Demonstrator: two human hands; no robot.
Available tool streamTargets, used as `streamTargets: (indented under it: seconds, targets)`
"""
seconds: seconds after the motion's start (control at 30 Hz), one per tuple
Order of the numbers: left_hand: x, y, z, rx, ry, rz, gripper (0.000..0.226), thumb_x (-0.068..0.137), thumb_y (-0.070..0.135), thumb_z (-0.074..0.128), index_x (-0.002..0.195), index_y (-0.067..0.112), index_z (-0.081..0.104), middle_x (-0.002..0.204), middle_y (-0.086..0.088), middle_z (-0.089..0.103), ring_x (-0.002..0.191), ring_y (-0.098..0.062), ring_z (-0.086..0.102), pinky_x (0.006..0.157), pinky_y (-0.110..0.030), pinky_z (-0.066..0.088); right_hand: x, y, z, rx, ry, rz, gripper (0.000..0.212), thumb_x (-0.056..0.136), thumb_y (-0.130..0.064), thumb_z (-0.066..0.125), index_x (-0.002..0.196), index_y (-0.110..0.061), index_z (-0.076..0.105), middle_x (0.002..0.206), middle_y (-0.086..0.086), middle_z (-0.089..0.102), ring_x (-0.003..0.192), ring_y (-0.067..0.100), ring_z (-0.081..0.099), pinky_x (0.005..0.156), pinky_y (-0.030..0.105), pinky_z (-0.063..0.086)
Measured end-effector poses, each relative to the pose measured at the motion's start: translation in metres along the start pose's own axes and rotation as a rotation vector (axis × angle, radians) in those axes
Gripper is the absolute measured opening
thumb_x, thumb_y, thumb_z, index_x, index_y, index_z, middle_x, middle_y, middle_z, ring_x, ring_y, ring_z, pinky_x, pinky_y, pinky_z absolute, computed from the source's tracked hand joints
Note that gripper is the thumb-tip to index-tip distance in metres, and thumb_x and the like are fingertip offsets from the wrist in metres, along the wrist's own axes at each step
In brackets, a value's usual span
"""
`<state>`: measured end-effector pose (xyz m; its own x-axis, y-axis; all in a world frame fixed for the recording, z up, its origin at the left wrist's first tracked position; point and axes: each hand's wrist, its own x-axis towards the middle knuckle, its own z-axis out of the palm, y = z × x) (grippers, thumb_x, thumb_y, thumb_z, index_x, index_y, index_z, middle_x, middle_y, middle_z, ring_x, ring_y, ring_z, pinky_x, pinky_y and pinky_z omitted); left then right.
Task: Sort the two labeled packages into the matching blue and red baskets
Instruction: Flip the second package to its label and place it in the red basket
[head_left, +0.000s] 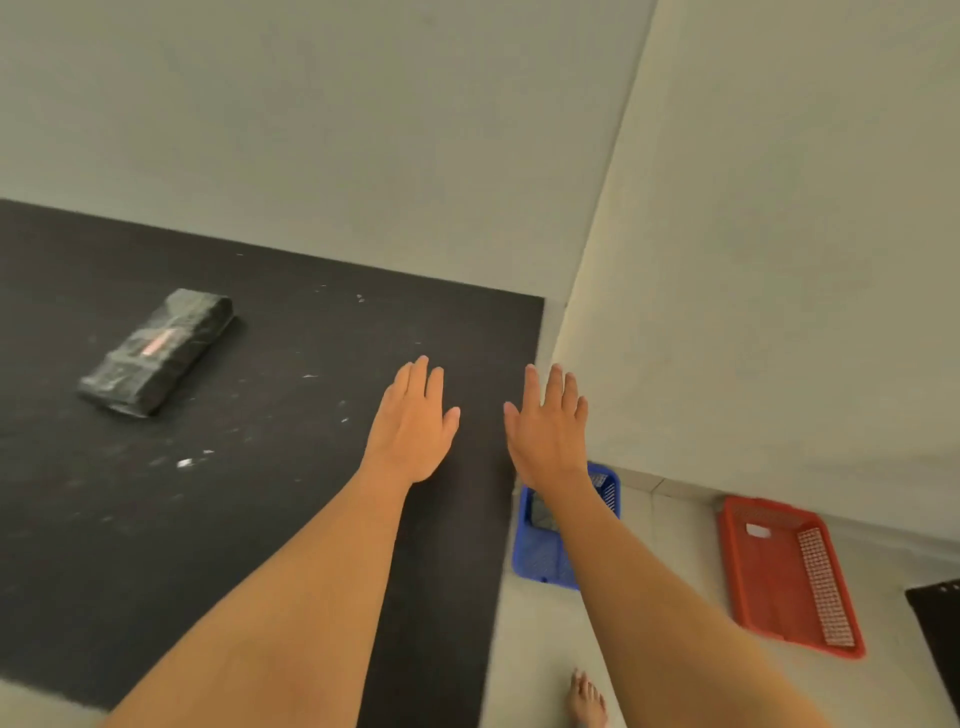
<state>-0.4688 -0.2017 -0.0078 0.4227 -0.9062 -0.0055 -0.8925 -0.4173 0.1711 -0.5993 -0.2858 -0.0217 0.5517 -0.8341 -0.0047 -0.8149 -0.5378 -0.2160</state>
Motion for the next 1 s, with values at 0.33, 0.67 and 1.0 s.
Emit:
streamTargets:
  seconds: [0.33,0.67,1.0]
  targets:
    - [-0.051,-0.171,-0.018,-0.018,-0.110,-0.085,0.058,0.096,0.035,0.036,0.143,0.005,0.020,0.155,-0.017,0.019,0.143,-0.031,0.017,0.117,-0.041,0.024,-0.023,-0.161,0.032,0.016,-0.073,-0.056,0.056,0.101,-0.037,0.028,0.147,-0.011,0.009,0.156,0.023,0.011,0.144,0.039,0.007,0.116,0.052,0.017]
    - [-0.006,-0.291,-0.038,-0.023,-0.043,-0.186,0.062,0.095,0.038,0.037,0.143,0.003,0.020,0.155,-0.019,0.017,0.144,-0.032,0.013,0.117,-0.043,0.024,0.055,-0.277,0.062,0.010,-0.156,-0.141,0.055,0.102,-0.035,0.025,0.147,-0.010,0.008,0.156,0.024,0.008,0.144,0.039,0.005,0.117,0.051,0.016]
    - [0.033,-0.400,-0.041,-0.112,-0.192,-0.083,0.087,0.087,0.055,0.044,0.145,0.005,0.005,0.158,-0.016,0.005,0.145,-0.032,0.007,0.118,-0.042,0.015,0.105,-0.394,0.093,0.004,-0.213,-0.056,0.065,0.097,-0.017,0.040,0.148,-0.008,0.000,0.157,0.023,-0.001,0.145,0.039,0.000,0.119,0.049,0.014]
